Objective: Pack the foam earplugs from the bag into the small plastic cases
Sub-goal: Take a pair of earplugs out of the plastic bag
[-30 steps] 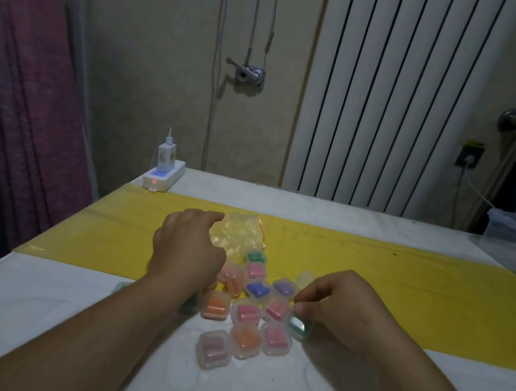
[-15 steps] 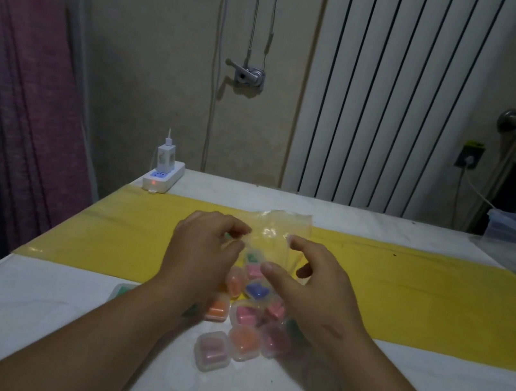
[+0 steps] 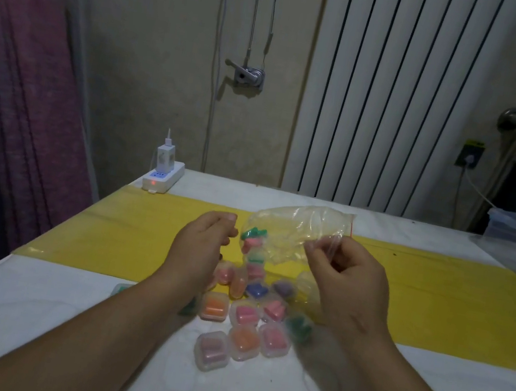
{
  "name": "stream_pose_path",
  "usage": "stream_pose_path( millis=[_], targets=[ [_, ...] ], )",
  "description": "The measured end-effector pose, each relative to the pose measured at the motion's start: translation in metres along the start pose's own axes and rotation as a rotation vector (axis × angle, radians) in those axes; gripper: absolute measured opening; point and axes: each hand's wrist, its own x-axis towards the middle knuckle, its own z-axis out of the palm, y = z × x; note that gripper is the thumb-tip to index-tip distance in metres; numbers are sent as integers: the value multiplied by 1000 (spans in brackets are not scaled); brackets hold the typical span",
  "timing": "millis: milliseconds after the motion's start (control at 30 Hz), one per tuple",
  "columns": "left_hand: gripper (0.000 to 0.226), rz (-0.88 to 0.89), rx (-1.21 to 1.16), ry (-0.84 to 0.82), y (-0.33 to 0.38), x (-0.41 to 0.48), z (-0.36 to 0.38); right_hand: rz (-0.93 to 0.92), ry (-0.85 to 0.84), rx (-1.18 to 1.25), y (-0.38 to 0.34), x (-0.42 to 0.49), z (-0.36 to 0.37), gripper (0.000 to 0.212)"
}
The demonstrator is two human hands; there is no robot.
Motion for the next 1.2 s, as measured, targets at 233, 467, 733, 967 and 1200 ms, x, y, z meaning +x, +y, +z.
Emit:
stream_pose_path(
  millis=[233, 467, 733, 967, 1200],
  targets=[
    [30, -18, -236, -171, -1, -2, -2, 67, -132, 168, -5, 1, 0, 21],
    [30, 32, -215, -127, -3, 1, -2, 26, -113, 150, -2, 13, -13, 31],
    [27, 7, -266, -203, 3, -4, -2, -33, -87, 169, -12, 19, -26, 41],
    [38, -28, -353, -306, -1, -3, -1, 147, -364, 340, -10, 16, -21, 12],
    [52, 19, -278, -317, -3, -4, 2, 202, -482, 178, -17, 13, -21, 19]
  ],
)
